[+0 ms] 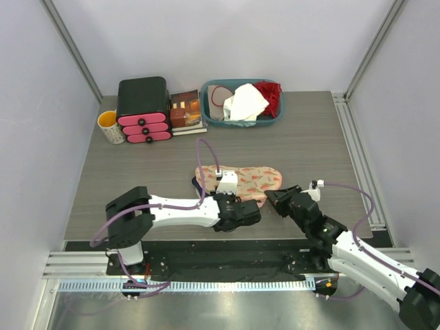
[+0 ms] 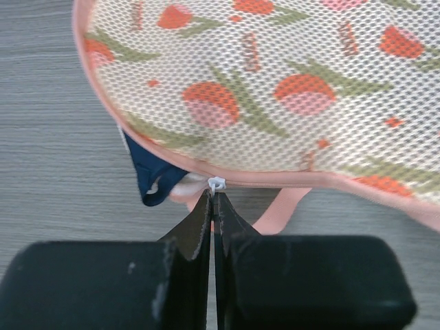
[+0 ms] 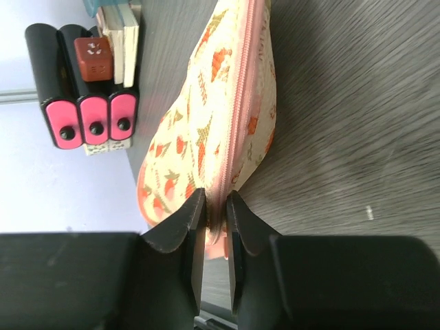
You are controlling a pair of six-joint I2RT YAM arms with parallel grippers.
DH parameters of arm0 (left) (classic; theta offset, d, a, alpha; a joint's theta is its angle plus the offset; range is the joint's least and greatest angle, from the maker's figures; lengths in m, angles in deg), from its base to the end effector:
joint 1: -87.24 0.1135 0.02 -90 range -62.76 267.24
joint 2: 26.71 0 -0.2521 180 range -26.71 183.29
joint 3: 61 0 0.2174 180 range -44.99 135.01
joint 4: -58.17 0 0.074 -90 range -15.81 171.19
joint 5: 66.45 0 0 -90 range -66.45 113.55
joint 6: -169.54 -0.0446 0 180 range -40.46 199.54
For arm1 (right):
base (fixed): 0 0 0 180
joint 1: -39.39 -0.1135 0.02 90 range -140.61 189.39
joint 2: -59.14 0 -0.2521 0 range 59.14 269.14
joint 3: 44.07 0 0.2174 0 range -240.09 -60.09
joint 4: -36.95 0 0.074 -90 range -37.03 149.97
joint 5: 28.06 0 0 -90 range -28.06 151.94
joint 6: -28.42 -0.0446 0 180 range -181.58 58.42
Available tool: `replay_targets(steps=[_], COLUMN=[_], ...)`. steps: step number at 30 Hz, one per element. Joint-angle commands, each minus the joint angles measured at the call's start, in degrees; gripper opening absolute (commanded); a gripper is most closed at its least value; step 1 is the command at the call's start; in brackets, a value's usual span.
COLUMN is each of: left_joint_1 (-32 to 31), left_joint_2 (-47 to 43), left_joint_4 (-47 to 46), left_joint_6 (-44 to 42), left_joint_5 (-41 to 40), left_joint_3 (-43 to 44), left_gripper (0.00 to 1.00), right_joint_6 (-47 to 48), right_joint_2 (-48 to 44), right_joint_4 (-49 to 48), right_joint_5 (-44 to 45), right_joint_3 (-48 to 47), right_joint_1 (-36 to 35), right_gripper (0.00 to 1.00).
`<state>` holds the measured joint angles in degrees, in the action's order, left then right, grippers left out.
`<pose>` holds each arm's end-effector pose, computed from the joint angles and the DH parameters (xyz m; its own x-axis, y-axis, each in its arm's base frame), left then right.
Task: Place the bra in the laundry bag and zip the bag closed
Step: Zip the zipper on the laundry bag.
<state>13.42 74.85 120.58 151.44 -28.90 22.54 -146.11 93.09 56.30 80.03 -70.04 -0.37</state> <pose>0.1159 -0.2726 0.1935 -0.6068 0.0125 -0.7948 -0.0907 0.9923 0.0849 0.1085 0.0722 0.1707 -0.4277 0.8750 -0.2266 0.3136 0.3788 0.8707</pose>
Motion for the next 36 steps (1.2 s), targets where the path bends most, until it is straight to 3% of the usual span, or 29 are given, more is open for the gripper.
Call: replay_targets(steps=[1, 11, 18, 28, 32, 36], left_joint_1=[0.17, 0.17, 0.17, 0.17, 0.17, 0.17], left_joint_2=[-7.77, -23.33, -30.45, -34.14, -34.59, -31.34], left_joint_4=[-3.32, -10.61, -20.53, -23.08, -28.10, -31.36], left_joint_6=[-6.41, -17.04, -26.02, -29.35, -30.94, -31.73], left_joint_5=[-1.17, 4.80, 12.45, 14.91, 19.83, 22.29], left_joint_3=[-5.72, -16.90, -21.73, -25.60, -25.52, -21.84], left_gripper=[0.00, 0.00, 0.00, 0.00, 0.00, 0.00], right_joint_6=[5.67, 22.55, 36.70, 44.79, 49.55, 49.12], right_joint_2=[-0.56, 8.56, 20.78, 30.45, 30.22, 21.52], right_joint_4=[2.90, 2.56, 1.59, 2.02, 4.57, 13.94], right_joint_5=[4.24, -6.56, -11.32, -15.69, -23.53, -18.35], right_joint_3=[-1.20, -7.70, -15.18, -19.39, -22.74, -23.44], right_joint_1=[2.06, 17.34, 19.11, 24.92, 24.22, 16.58], right_gripper=[0.21, 0.17, 0.18, 0.22, 0.47, 0.74])
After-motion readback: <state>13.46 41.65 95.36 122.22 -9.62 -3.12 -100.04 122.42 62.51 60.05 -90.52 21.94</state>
